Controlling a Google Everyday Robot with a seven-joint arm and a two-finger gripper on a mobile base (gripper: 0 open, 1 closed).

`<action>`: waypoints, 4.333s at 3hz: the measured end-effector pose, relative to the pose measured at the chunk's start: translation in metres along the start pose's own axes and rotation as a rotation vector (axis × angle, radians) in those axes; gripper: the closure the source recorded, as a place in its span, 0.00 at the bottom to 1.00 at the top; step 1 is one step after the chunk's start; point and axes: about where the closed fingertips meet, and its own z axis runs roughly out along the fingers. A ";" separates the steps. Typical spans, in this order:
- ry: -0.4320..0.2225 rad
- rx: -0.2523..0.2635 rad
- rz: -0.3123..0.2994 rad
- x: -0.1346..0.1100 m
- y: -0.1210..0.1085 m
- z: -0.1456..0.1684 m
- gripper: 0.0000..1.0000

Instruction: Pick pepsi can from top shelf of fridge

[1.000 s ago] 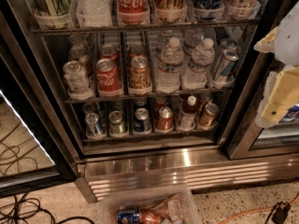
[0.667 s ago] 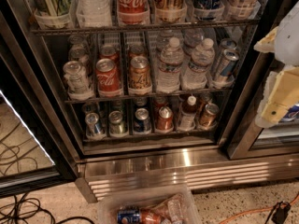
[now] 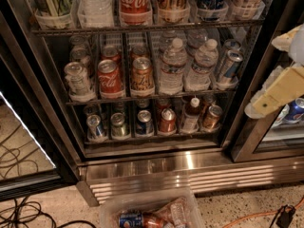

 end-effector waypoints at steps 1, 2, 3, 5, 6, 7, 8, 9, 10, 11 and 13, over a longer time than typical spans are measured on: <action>-0.134 0.074 0.145 -0.009 -0.011 -0.001 0.00; -0.190 0.120 0.188 -0.025 -0.026 -0.008 0.00; -0.193 0.122 0.190 -0.026 -0.027 -0.008 0.00; -0.321 0.117 0.234 -0.060 -0.036 0.005 0.00; -0.447 0.162 0.311 -0.091 -0.048 0.006 0.00; -0.555 0.219 0.385 -0.116 -0.055 0.003 0.00; -0.618 0.263 0.439 -0.137 -0.057 0.010 0.00; -0.639 0.285 0.449 -0.150 -0.054 0.026 0.00; -0.657 0.330 0.439 -0.154 -0.052 0.039 0.00; -0.673 0.432 0.413 -0.150 -0.050 0.039 0.00; -0.686 0.537 0.406 -0.130 -0.051 0.031 0.00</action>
Offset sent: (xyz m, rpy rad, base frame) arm 0.0448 0.0078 0.0453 0.2435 -0.1900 -0.2002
